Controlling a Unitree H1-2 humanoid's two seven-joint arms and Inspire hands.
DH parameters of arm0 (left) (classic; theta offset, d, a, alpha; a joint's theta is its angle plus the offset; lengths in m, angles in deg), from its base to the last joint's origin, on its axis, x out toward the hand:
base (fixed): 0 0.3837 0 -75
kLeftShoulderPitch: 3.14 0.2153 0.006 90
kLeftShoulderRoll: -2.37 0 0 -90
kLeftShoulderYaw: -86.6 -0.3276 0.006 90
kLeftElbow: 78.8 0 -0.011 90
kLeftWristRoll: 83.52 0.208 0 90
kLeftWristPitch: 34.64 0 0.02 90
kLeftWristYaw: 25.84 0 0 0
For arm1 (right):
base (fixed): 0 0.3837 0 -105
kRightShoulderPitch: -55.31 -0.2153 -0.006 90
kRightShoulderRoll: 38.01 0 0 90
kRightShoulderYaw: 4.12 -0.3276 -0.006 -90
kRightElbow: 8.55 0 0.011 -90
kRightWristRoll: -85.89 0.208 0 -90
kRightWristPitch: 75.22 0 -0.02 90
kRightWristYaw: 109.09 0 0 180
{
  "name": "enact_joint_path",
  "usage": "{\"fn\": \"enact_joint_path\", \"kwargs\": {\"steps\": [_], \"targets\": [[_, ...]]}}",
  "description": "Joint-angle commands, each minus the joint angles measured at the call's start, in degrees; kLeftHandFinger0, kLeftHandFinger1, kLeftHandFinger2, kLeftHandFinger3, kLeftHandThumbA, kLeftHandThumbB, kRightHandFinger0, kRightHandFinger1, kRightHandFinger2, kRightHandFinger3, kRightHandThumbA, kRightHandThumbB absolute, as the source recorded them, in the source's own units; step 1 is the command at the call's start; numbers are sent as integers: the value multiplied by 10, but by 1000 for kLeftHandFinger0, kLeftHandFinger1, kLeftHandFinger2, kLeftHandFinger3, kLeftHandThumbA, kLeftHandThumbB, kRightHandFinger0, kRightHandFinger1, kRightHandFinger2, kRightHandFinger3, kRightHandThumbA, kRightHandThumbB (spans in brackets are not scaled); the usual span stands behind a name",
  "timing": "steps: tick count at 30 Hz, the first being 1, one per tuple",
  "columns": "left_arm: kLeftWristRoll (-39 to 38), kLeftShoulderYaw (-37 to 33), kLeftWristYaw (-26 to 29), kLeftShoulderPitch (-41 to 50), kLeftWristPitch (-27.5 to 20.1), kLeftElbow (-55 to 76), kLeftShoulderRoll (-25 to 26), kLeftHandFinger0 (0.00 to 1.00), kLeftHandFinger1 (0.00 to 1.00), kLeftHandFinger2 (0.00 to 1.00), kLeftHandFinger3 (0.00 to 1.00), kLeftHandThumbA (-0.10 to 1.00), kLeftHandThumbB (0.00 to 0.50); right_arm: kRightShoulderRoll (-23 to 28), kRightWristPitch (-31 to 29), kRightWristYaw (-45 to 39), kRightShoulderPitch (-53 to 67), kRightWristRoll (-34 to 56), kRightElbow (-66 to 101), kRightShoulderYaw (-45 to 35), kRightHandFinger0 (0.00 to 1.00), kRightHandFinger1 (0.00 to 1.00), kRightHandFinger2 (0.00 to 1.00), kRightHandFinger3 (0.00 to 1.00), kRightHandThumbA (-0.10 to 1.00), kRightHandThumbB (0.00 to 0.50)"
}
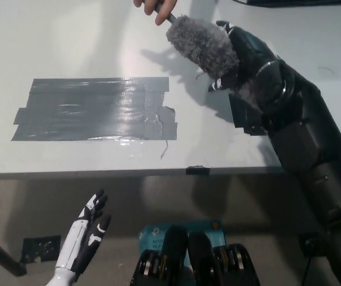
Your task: A person hands a grey duster to the robot and the robot grabs it with its right hand and places it on the black marked spot infron tof it on the desk
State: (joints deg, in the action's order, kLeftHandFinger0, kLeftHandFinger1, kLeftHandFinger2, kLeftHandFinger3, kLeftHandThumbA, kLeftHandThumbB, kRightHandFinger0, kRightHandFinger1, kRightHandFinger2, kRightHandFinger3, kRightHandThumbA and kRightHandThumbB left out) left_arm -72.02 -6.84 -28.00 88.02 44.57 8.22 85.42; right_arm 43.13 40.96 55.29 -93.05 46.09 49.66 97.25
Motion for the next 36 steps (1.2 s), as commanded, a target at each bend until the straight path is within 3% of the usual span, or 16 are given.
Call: {"fn": "enact_joint_path", "kwargs": {"steps": [1, 2, 3, 4, 5, 6, 7, 8, 12, 17, 20, 23, 24, 27, 32, 36], "targets": [[4, -6, -6, -3, -4, 28, 7, 1000, 1000, 1000, 1000, 933, 186, -23, -58, 199, -40, 2, -36, -27, 873, 789, 985, 1000, 488, 337], [5, -7, -7, -4, -3, 28, 7, 1000, 1000, 1000, 1000, 935, 186, -26, -63, 215, -41, 4, -41, -31, 541, 642, 820, 940, 395, 310], [3, -6, -7, -4, -5, 27, 7, 1000, 1000, 1000, 1000, 934, 189, -29, -77, 254, -39, -3, -43, -32, 142, 246, 426, 556, 109, 262], [2, -6, -7, -7, -6, 26, 8, 1000, 1000, 1000, 1000, 933, 190, -28, -98, 285, -37, -8, -46, -29, 6, 66, 337, 465, -91, 215], [3, -6, -7, -9, -5, 25, 9, 1000, 1000, 1000, 1000, 933, 191, -26, -113, 301, -33, -11, -41, -26, 1, 88, 423, 518, -98, 177], [2, -6, -8, -10, -5, 24, 9, 1000, 1000, 1000, 1000, 933, 194, -25, -124, 307, -30, -8, -38, -26, 0, 228, 659, 720, -100, 149], [2, -5, -8, -10, -5, 24, 10, 1000, 1000, 1000, 1000, 934, 195, -24, -133, 309, -27, -5, -34, -26, 0, 369, 762, 894, -100, 146], [2, -5, -8, -11, -5, 24, 9, 1000, 1000, 1000, 1000, 933, 194, -23, -140, 310, -25, -4, -31, -25, 0, 445, 774, 973, -100, 149], [4, -7, -10, -11, -1, 26, 12, 1000, 1000, 1000, 1000, 946, 193, -14, -149, 285, -15, 8, -1, -23, 65, 564, 886, 1000, -100, 112], [5, -7, -10, -13, 0, 26, 12, 1000, 1000, 1000, 1000, 957, 182, -4, -150, 263, -19, 31, 7, -32, 70, 571, 892, 999, -100, 160], [4, -8, -9, -15, -1, 24, 13, 1000, 1000, 1000, 1000, 953, 179, 12, -154, 241, -30, 51, -7, -42, 21, 528, 865, 999, -100, 134], [6, -10, -10, -15, 4, 30, 16, 1000, 1000, 1000, 1000, 963, 181, 45, -209, 216, -44, 60, -36, -28, 52, 560, 890, 992, -100, 141], [7, -11, -10, -16, 4, 31, 17, 1000, 1000, 1000, 1000, 966, 174, 60, -222, 195, -49, 61, -46, -19, 60, 565, 892, 986, -100, 123], [5, -11, -10, -19, 2, 27, 17, 1000, 1000, 1000, 1000, 960, 176, 99, -232, 147, -69, 47, -69, 13, 120, 645, 953, 1000, -100, 120], [3, -10, -8, -19, 2, 27, 18, 1000, 1000, 1000, 1000, 949, 166, 148, -289, 122, -87, 43, -127, 57, 157, 680, 985, 1000, -100, 170], [7, -10, -6, -20, 1, 27, 20, 1000, 1000, 1000, 1000, 934, 151, 180, -263, 57, -74, 49, -108, 83, 139, 680, 1000, 1000, -100, 155]]}}
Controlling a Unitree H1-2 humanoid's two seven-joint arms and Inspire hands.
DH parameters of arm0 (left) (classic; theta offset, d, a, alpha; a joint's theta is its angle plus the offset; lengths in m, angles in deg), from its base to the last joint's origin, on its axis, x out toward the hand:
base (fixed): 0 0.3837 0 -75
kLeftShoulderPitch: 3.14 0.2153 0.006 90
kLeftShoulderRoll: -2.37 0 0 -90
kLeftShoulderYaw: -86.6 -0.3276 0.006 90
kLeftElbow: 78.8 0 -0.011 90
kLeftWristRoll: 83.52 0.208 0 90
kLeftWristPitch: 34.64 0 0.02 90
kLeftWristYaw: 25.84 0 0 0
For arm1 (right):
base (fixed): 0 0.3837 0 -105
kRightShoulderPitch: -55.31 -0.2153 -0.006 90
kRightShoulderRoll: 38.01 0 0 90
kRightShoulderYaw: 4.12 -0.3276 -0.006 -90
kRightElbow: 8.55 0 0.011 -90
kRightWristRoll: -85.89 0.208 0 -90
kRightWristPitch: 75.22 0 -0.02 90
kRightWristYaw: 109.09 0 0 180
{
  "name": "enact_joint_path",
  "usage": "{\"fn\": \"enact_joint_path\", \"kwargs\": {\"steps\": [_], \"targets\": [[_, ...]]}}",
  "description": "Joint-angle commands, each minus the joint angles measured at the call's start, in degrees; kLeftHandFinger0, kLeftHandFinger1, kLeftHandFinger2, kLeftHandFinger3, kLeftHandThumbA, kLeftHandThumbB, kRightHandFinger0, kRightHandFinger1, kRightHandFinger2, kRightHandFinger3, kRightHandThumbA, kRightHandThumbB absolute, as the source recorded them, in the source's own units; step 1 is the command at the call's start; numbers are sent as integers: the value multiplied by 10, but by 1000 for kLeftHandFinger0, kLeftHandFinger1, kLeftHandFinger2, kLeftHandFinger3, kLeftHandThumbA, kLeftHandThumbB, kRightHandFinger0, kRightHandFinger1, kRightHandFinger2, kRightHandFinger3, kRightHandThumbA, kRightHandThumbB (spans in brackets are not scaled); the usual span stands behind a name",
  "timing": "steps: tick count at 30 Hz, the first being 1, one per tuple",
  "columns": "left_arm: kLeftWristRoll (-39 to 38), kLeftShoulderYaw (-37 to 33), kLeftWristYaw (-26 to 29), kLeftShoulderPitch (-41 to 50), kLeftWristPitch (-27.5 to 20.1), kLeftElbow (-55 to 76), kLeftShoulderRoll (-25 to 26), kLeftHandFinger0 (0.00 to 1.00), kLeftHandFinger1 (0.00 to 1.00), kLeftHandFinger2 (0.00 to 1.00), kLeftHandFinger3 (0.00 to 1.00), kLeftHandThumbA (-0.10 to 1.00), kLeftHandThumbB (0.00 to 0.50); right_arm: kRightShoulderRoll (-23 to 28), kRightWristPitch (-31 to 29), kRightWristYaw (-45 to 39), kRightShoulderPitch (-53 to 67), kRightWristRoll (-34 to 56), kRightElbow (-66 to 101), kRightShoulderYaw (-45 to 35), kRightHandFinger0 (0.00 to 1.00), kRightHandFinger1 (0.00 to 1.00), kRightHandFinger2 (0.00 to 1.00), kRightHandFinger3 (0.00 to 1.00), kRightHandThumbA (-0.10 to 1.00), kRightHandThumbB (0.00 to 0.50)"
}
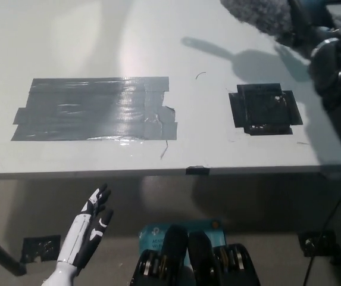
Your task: A person hands a grey duster to the robot and the robot grabs it with its right hand and places it on the black marked spot infron tof it on the desk
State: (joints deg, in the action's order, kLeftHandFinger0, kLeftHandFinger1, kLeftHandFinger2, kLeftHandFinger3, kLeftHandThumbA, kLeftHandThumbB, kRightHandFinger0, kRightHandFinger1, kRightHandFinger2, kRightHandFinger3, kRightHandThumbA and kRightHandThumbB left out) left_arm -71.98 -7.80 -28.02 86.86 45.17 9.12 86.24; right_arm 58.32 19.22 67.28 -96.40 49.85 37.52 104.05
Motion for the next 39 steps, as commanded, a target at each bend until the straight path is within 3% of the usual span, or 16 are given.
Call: {"fn": "enact_joint_path", "kwargs": {"steps": [1, 7, 8, 9, 10, 11, 12, 13, 23, 25, 26, 27, 28, 32, 35, 39], "targets": [[6, -1, -6, -8, -6, 18, 12, 1000, 1000, 1000, 1000, 933, 151, 31, -43, -71, -39, 16, 13, 16, 131, 681, 1000, 994, -100, 152], [9, -4, -5, -9, -2, 19, 13, 1000, 1000, 1000, 1000, 934, 149, 47, -62, -115, -20, 26, 1, 34, 101, 669, 987, 1000, -100, 183], [9, -4, -6, -9, -3, 19, 13, 1000, 1000, 1000, 1000, 934, 147, 48, -62, -124, -17, 28, -1, 36, 188, 698, 996, 1000, -100, 188], [8, -5, -6, -10, -3, 18, 12, 1000, 1000, 1000, 1000, 933, 144, 48, -48, -131, -12, 22, 8, 41, 533, 830, 1000, 1000, -100, 169], [8, -5, -6, -10, -2, 19, 12, 1000, 1000, 1000, 1000, 931, 146, 48, -44, -134, -8, 19, 11, 44, 692, 611, 988, 1000, -100, 179], [7, -6, -6, -10, -2, 20, 12, 1000, 1000, 1000, 1000, 931, 146, 48, -45, -135, -7, 20, 11, 45, 669, 582, 993, 1000, -100, 179], [6, -5, -7, -10, 1, 21, 12, 1000, 1000, 1000, 1000, 930, 148, 48, -51, -139, -3, 21, 11, 49, 361, 541, 1000, 1000, -100, 183], [7, -6, -6, -10, 0, 21, 12, 1000, 1000, 1000, 1000, 929, 148, 47, -54, -140, -1, 24, 8, 50, 211, 580, 1000, 1000, -100, 185], [7, -7, -6, -19, 0, 18, 12, 1000, 1000, 1000, 1000, 935, 154, 26, -10, -168, -4, 16, 4, 61, 150, 634, 892, 935, -100, 173], [9, -7, -4, -18, -2, 19, 12, 1000, 1000, 1000, 1000, 935, 150, 21, 9, -183, -7, 19, 7, 58, 354, 709, 876, 901, 107, 196], [7, -7, -5, -19, -3, 19, 13, 1000, 1000, 1000, 1000, 935, 149, 21, 16, -189, -7, 22, 16, 54, 620, 972, 1000, 1000, 209, 215], [7, -6, -5, -20, -4, 18, 13, 1000, 1000, 1000, 1000, 934, 148, 24, 25, -204, -5, 35, 33, 45, 1000, 1000, 1000, 1000, 403, 254], [7, -7, -5, -21, -4, 18, 12, 1000, 1000, 1000, 1000, 933, 148, 28, 26, -209, -4, 40, 42, 41, 1000, 1000, 1000, 1000, 472, 339], [7, -5, -4, -25, -1, 18, 12, 1000, 1000, 1000, 1000, 934, 160, 43, 20, -245, -21, 62, 55, 26, 1000, 1000, 1000, 1000, 763, 488], [6, -6, -5, -29, -3, 16, 12, 1000, 1000, 1000, 1000, 942, 164, 57, 17, -297, -50, 117, 52, -8, 1000, 1000, 1000, 1000, 881, 500], [3, -4, -6, -30, 10, 19, 10, 1000, 1000, 1000, 1000, 932, 187, 62, 120, -389, -70, 218, 101, -84, 1000, 1000, 1000, 1000, 782, 500]]}}
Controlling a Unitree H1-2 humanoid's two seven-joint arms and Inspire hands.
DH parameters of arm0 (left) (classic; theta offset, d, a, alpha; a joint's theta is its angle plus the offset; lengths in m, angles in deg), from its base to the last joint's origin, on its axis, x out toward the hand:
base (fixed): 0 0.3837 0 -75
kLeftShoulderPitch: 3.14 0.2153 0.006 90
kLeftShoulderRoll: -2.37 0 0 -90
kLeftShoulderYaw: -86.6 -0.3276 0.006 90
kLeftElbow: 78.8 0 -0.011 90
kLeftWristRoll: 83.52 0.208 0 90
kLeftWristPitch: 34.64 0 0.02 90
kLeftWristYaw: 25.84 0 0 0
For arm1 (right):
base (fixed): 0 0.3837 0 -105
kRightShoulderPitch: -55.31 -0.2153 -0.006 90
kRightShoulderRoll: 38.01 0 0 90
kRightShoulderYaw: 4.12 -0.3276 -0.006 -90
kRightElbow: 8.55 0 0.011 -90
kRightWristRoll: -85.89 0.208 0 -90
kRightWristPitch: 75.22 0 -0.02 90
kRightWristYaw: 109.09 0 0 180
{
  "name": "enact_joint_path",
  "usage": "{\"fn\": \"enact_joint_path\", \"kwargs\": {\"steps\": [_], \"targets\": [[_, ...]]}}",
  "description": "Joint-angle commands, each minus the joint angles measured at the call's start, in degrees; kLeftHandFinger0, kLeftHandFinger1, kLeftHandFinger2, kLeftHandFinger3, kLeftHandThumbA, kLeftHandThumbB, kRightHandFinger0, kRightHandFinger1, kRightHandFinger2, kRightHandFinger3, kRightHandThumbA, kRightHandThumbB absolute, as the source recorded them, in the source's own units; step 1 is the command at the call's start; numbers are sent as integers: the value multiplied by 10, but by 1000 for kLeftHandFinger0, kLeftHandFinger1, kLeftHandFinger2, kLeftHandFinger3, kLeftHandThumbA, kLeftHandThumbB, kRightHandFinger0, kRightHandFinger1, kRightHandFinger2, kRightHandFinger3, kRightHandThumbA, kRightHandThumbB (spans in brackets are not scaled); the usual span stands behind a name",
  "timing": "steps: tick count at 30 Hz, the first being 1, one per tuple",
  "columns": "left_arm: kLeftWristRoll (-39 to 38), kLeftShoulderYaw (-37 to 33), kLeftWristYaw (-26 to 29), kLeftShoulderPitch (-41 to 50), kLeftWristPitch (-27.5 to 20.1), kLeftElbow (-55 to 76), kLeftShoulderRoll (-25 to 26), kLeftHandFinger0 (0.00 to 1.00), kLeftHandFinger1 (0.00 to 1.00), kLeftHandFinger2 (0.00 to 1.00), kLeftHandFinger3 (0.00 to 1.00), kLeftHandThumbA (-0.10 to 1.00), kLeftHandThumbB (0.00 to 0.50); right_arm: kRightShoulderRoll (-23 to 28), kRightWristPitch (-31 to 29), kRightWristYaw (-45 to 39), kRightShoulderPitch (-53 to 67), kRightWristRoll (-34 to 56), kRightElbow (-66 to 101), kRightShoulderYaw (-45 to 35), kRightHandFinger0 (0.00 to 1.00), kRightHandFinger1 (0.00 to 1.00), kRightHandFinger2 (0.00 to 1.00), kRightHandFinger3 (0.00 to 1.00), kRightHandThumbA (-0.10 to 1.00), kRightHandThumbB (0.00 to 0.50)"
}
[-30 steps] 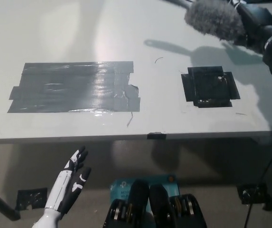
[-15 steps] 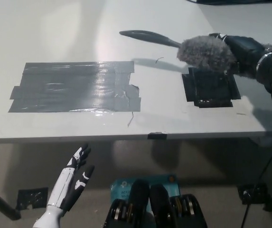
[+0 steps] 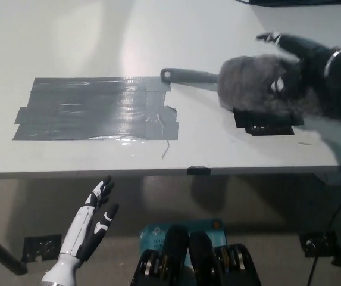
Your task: A person hands a grey duster to the robot and the robot grabs it with its right hand and places it on the black marked spot infron tof it on the desk
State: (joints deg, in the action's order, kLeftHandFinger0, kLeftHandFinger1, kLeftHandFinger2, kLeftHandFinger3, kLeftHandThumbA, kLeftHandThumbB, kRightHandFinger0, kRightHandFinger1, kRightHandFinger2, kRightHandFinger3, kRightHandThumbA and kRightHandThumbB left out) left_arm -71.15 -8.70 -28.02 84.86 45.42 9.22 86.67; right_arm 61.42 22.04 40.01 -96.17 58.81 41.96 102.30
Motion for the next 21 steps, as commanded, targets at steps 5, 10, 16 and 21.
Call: {"fn": "enact_joint_path", "kwargs": {"steps": [5, 10, 16, 21], "targets": [[-6, 3, -9, -12, 6, 19, 8, 1000, 1000, 1000, 1000, 922, 182, 51, 135, -165, -101, 152, 86, -85, 1000, 1000, 1000, 1000, 850, 500], [-7, 3, -11, -15, 11, 20, 10, 1000, 1000, 1000, 1000, 935, 196, 76, 196, -198, -124, 182, 119, -107, 1000, 1000, 1000, 1000, 840, 500], [-10, 4, -11, -18, 12, 21, 11, 1000, 1000, 1000, 1000, 933, 196, 92, 197, -180, -90, 251, 258, -185, 1000, 1000, 1000, 1000, 841, 500], [-10, 3, -9, -18, 7, 14, 11, 1000, 1000, 1000, 1000, 933, 180, 96, 197, -152, -1, 314, 464, -226, 1000, 1000, 1000, 1000, 822, 500]]}}
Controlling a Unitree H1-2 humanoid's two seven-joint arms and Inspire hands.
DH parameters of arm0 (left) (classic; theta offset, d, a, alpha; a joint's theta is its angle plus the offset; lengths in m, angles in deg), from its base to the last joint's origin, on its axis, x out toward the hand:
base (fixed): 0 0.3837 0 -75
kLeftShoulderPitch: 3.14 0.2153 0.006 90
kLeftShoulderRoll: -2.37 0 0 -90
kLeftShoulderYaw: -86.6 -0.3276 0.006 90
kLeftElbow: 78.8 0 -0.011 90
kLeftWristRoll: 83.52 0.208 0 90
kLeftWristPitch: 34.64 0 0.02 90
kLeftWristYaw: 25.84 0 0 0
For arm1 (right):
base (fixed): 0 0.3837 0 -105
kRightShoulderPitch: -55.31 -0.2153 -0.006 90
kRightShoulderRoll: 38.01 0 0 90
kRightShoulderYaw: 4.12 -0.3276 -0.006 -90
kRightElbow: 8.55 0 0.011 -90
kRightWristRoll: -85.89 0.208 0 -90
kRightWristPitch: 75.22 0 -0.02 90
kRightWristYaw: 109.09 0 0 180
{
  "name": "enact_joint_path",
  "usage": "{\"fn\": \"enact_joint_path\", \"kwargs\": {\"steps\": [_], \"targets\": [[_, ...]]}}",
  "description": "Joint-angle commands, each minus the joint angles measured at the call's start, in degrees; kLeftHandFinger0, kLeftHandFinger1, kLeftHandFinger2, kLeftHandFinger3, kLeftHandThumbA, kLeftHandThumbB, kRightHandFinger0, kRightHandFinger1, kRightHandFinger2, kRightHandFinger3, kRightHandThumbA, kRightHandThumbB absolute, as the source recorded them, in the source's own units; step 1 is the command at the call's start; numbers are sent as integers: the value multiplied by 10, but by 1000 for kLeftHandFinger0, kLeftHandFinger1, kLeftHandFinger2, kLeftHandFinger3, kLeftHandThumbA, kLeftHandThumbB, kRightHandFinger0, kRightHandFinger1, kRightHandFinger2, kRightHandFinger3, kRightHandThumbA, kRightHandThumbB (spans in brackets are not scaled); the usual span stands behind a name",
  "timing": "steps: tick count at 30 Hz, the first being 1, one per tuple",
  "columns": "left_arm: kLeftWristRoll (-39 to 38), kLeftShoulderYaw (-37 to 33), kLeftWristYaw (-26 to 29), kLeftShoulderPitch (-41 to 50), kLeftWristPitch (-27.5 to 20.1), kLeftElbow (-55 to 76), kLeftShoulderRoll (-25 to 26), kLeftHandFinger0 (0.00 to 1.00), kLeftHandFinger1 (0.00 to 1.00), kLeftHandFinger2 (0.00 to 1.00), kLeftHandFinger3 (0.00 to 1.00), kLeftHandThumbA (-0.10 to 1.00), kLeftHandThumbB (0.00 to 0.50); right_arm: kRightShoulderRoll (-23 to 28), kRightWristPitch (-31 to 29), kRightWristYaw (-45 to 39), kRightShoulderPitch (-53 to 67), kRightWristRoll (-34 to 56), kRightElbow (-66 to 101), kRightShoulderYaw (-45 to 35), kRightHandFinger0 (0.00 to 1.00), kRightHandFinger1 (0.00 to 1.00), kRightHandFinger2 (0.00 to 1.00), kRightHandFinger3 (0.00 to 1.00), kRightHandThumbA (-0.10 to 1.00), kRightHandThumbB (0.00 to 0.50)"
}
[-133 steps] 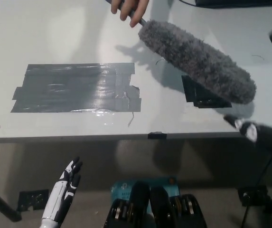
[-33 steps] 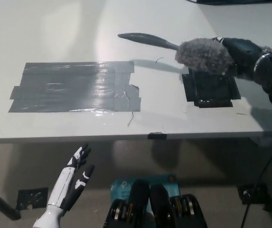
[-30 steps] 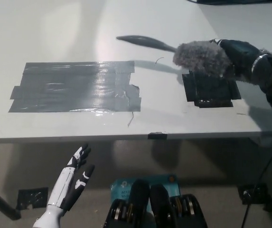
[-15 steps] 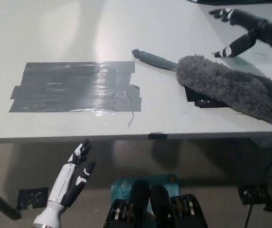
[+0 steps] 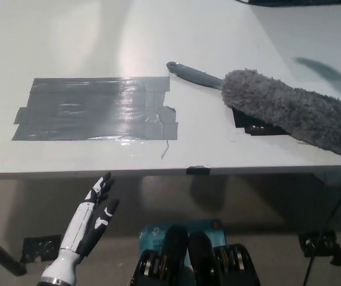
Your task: A person hands a grey duster to the robot and the robot grabs it with its right hand and places it on the black marked spot infron tof it on the desk
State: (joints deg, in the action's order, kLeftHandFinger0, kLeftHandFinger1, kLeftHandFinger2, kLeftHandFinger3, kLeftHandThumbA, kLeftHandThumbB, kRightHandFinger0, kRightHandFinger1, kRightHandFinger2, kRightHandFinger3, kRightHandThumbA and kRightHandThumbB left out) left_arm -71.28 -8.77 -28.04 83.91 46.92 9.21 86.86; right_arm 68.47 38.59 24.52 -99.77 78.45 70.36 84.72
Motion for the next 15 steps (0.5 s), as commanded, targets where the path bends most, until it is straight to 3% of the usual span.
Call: {"fn": "enact_joint_path", "kwargs": {"steps": [1, 4, 6, 7, 8, 11, 13, 15], "targets": [[-11, 4, -9, -8, -8, 14, 8, 1000, 1000, 1000, 1000, 933, 184, 27, 31, 17, 68, 140, 237, -59, 1000, 1000, 1000, 1000, 818, 500], [-10, 2, -7, 2, -11, 13, 6, 1000, 1000, 1000, 1000, 933, 172, 30, 31, 46, 160, 146, 375, -85, 1000, 1000, 1000, 1000, 937, 500], [-11, 2, -7, 7, -13, 13, 6, 1000, 1000, 1000, 1000, 925, 165, 17, 31, 74, 231, 156, 454, -101, 1000, 1000, 1000, 1000, 908, 493], [-10, 2, -6, 7, -12, 13, 6, 1000, 1000, 1000, 1000, 924, 165, 12, 31, 80, 256, 162, 477, -107, 1000, 1000, 1000, 1000, 885, 461], [-11, 3, -7, 6, -15, 10, 9, 1000, 1000, 1000, 1000, 935, 157, -15, 31, 97, 321, 150, 533, -122, 1000, 1000, 1000, 1000, 870, 422], [-4, 1, -4, 6, -23, 2, 9, 1000, 1000, 1000, 1000, 968, 167, -79, 31, 142, 425, 169, 591, -137, 1000, 1000, 1000, 1000, 786, 394], [-4, -1, -3, 8, -24, -2, 7, 1000, 1000, 1000, 1000, 975, 169, -144, 31, 156, 490, 147, 606, -138, 1000, 1000, 1000, 1000, 803, 405], [-9, -1, -3, 14, -27, -4, 3, 1000, 1000, 1000, 1000, 965, 152, -187, -9, 164, 543, 118, 585, -114, 1000, 1000, 1000, 1000, 867, 420]]}}
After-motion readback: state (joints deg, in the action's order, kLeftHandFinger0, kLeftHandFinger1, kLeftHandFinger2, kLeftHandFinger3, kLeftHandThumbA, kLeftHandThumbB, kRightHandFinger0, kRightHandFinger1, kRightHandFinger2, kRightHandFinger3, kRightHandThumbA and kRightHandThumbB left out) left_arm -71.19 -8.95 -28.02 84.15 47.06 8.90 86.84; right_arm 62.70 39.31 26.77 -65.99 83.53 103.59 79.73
